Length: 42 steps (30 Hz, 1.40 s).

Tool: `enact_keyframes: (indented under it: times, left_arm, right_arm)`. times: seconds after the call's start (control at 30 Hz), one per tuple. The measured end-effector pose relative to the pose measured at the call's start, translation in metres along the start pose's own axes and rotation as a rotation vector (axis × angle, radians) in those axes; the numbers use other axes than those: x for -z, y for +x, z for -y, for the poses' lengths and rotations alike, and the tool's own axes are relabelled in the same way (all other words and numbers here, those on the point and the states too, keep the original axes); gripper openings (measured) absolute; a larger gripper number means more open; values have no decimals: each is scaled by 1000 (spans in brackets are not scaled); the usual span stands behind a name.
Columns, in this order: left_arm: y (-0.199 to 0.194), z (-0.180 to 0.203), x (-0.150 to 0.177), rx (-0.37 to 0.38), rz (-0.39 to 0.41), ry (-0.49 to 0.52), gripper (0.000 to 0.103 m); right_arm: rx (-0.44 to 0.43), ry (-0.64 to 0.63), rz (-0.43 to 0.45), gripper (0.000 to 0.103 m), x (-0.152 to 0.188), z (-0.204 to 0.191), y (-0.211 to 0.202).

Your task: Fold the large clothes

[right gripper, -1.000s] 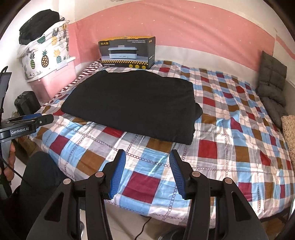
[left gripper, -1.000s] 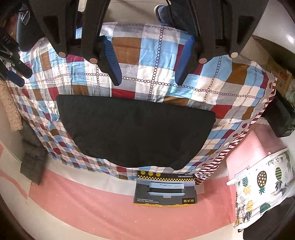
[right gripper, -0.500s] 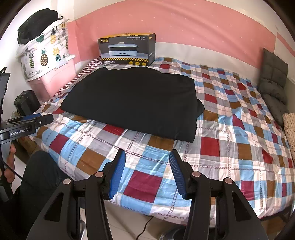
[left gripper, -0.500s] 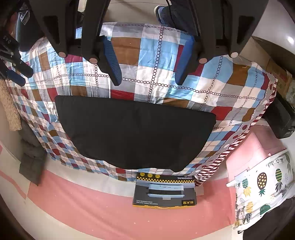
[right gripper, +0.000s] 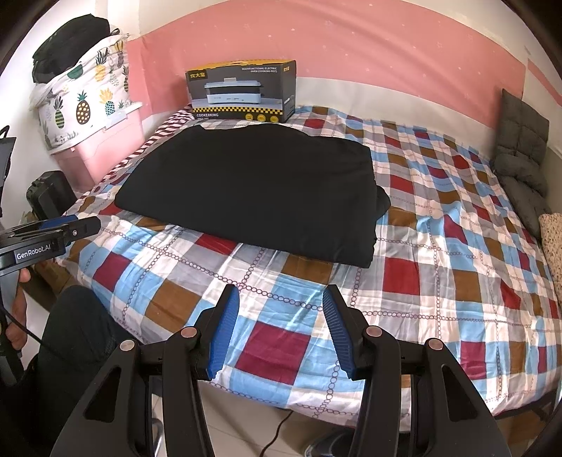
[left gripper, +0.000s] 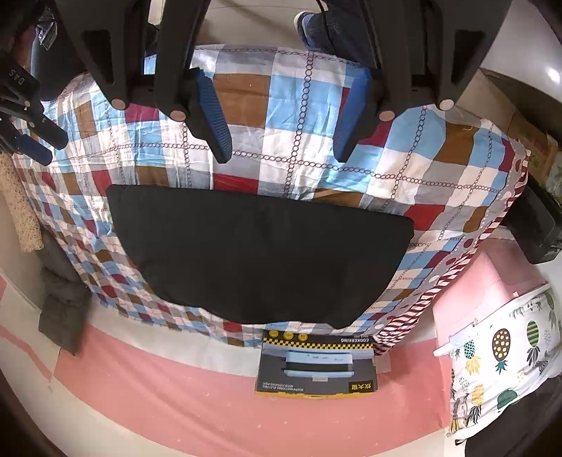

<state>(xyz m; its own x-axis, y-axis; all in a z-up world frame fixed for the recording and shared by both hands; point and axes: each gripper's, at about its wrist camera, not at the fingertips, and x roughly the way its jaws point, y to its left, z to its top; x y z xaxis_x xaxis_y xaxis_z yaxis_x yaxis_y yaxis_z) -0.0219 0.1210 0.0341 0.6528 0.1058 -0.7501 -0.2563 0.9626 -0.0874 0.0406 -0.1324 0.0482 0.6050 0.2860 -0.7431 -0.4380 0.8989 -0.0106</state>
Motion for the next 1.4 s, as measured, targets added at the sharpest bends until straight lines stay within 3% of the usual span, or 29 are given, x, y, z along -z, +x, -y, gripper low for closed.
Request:
enact_keyframes:
  times: [1.4]
  left_arm:
    - [-4,2,4,67,-2,-18,62]
  right_arm:
    - [-9,-4,-2,50,5,-7,2]
